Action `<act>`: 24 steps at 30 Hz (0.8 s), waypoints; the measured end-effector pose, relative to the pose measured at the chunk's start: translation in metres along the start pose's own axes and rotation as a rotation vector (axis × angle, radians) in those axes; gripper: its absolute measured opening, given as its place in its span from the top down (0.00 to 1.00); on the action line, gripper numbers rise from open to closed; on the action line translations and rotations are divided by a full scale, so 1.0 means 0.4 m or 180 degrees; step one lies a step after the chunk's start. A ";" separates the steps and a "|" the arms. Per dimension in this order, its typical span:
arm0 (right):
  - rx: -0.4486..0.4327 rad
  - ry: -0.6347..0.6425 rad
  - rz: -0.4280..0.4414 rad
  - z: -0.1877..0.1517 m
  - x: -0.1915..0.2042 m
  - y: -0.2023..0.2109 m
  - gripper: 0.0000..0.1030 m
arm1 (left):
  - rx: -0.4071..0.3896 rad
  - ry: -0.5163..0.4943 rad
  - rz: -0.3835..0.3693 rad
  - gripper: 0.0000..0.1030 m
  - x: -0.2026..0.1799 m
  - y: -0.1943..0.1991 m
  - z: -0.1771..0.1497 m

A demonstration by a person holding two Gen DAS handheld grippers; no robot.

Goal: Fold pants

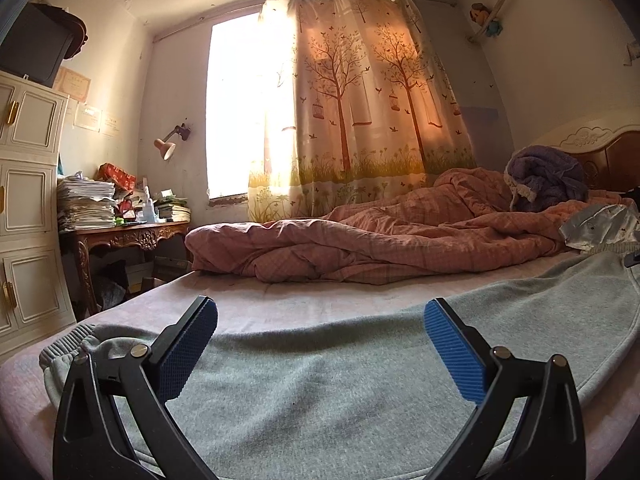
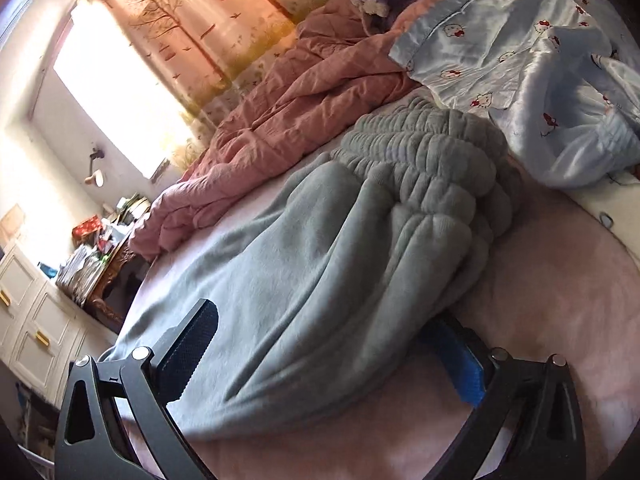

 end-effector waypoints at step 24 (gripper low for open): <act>0.0119 -0.0222 -0.0796 0.064 -0.069 0.043 0.06 | 0.0091 -0.0253 0.0065 0.00 -0.037 -0.021 -0.010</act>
Point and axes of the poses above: each gripper's, at about its wrist camera, not at the fingertips, and y roughly against the way its jaws point, x to its left, z to its top, the point moved 2 cm from there along -y, roughly the way its jaws point, and after that the axes turned 8 degrees about y, right-handed, at the moved point
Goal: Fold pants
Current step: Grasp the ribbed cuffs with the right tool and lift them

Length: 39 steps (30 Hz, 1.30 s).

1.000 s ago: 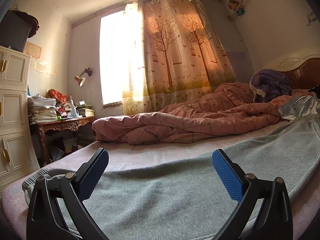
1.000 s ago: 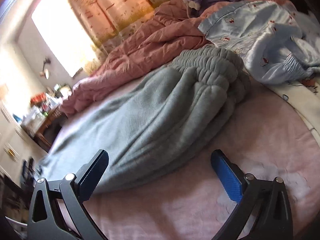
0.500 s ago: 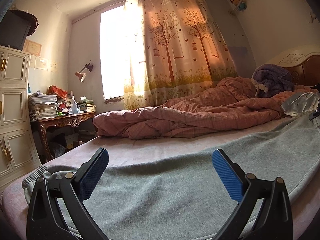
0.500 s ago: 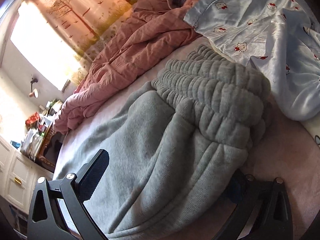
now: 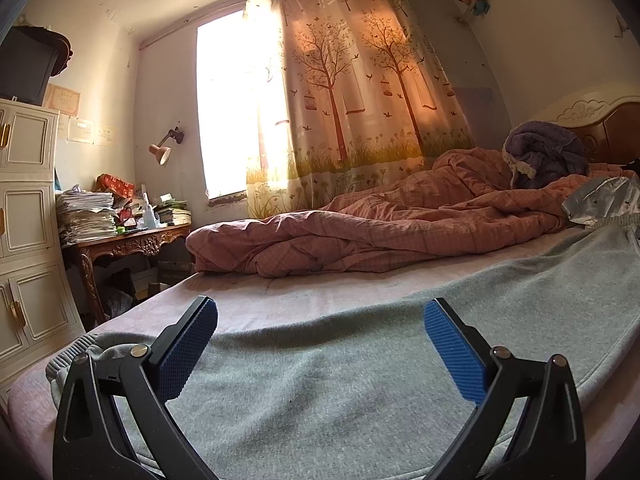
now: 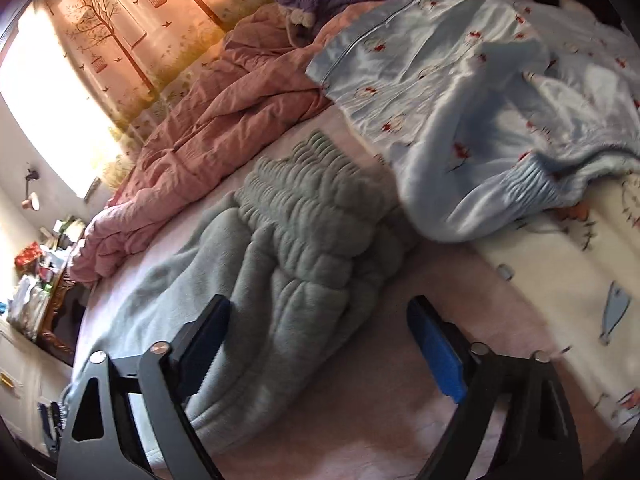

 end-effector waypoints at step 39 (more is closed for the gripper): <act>-0.1262 0.1094 0.0497 0.052 0.489 0.208 0.51 | -0.0036 0.0160 -0.0035 0.00 0.031 0.007 -0.007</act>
Point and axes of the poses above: each gripper's, at about its wrist camera, not at the fingertips, and y roughly against the way its jaws point, x to its left, z to its top, the point moved 2 cm from there along -y, roughly the way its jaws point, and after that the axes turned 8 degrees about y, right-handed, at the moved point
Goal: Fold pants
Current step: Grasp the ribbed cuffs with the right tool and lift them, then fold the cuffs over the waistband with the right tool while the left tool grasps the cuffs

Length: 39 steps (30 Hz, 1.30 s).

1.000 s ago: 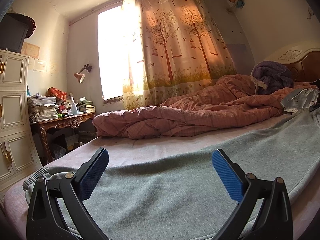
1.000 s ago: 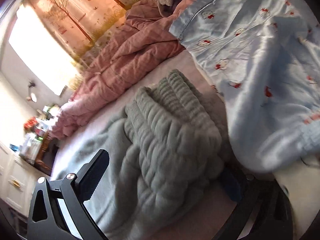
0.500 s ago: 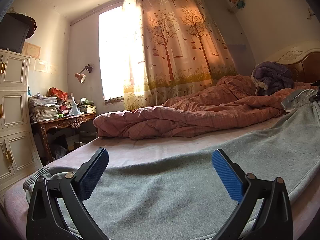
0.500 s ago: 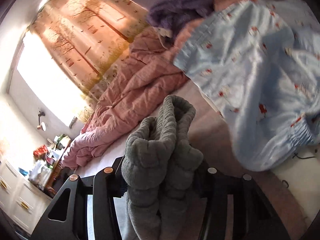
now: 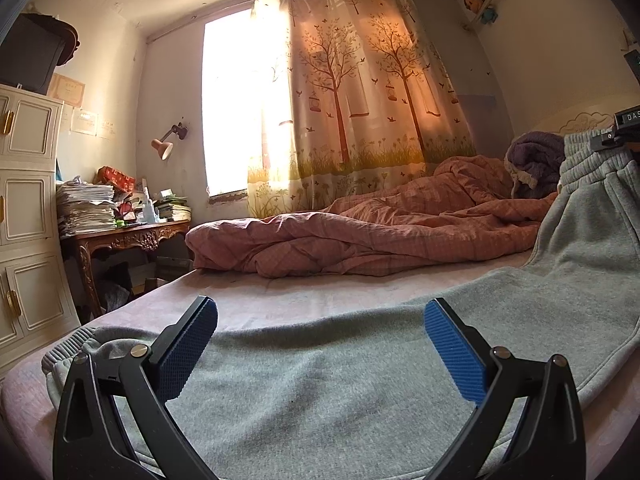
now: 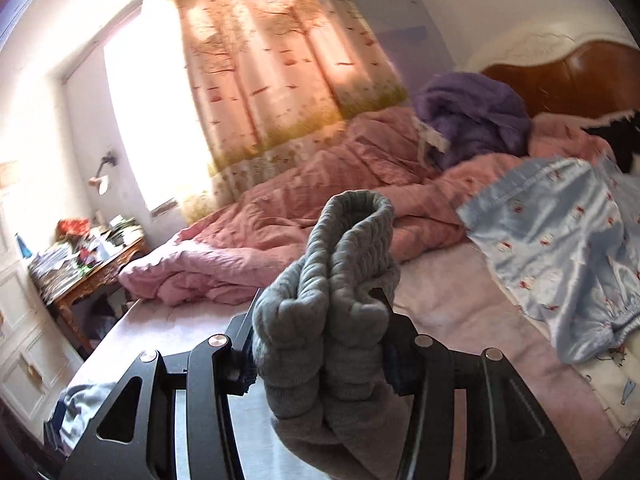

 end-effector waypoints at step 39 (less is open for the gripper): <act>0.0335 0.0707 0.0119 -0.225 0.241 -0.029 0.87 | 0.1755 0.1375 -0.1661 0.01 0.012 -0.115 -0.004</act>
Point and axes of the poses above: each gripper's, at about its wrist camera, not at the fingertips, and y roughly against the way its jaws point, x to its left, z to its top, the point moved 2 cm from there along -y, roughly the way its jaws point, and after that the axes turned 8 degrees about y, right-handed, at the moved point
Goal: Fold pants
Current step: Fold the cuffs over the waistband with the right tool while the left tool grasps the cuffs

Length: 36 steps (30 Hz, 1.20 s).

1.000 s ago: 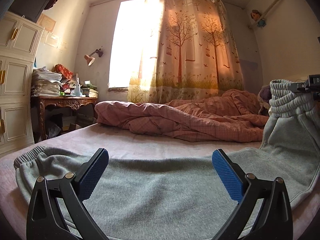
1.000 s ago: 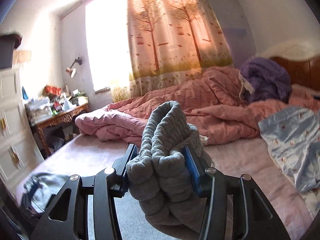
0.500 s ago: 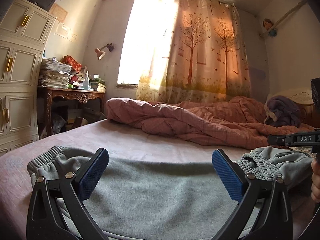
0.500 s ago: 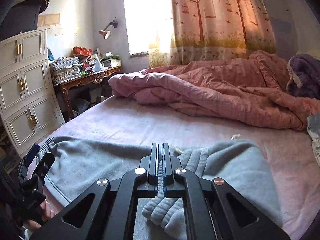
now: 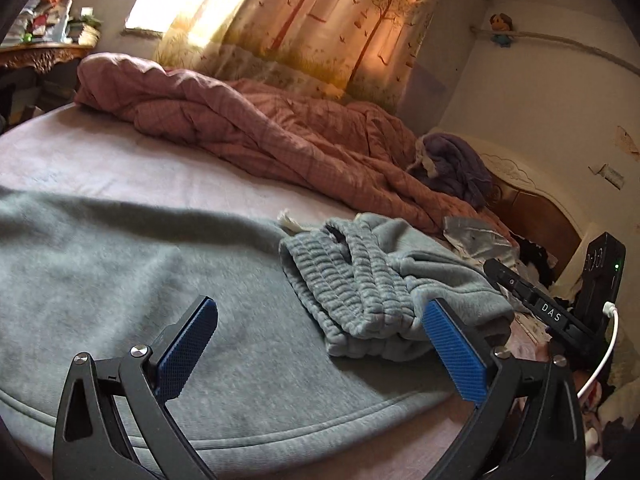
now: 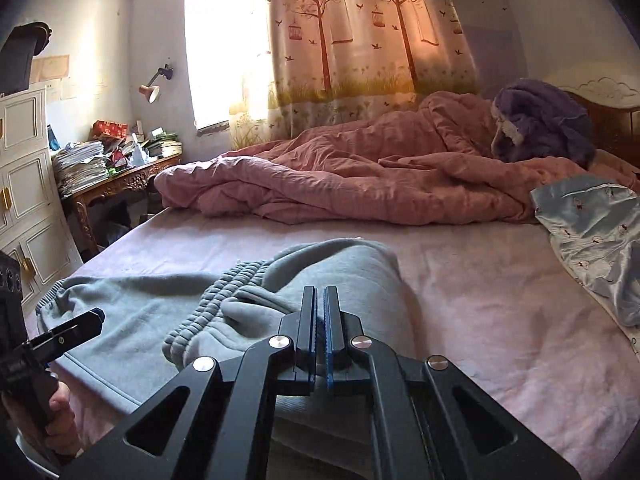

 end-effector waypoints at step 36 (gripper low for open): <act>-0.0103 -0.0623 0.0028 -0.083 -0.152 -0.028 0.42 | 0.0166 -0.0215 0.0318 0.70 -0.134 -0.105 0.048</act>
Point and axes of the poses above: each gripper's, at about its wrist camera, not at the fingertips, and y roughly against the way its jaws point, x to its left, z to its top, the point moved 2 cm from there along -y, roughly the way its jaws point, and after that the axes turned 8 degrees about y, right-handed, at the moved point
